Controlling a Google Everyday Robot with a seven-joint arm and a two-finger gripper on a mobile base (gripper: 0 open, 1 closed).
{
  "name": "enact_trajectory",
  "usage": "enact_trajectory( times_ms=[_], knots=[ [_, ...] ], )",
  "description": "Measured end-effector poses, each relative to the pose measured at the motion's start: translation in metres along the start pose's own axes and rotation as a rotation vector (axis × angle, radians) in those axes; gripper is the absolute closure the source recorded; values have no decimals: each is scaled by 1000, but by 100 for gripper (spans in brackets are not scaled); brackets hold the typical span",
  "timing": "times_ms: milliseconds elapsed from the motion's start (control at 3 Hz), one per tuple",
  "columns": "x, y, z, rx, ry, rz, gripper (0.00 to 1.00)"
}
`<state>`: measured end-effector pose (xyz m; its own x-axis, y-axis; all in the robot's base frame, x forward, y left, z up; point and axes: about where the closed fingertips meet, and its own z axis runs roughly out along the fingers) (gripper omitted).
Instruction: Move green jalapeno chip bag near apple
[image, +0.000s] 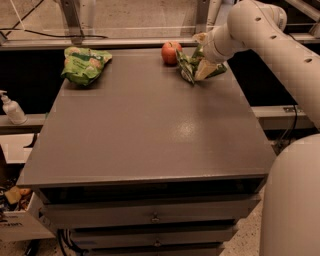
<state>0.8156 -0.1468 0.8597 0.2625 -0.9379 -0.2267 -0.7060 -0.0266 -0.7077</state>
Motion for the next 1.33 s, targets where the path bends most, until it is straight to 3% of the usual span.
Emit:
enact_trajectory(
  times_ms=[333,1000,1333],
  knots=[
    [-3,-22,-14,21,20,-40,0],
    [2,-57,-49,72,66,-84,0],
    [26,-53,-63,86,89,-67,0]
  ],
)
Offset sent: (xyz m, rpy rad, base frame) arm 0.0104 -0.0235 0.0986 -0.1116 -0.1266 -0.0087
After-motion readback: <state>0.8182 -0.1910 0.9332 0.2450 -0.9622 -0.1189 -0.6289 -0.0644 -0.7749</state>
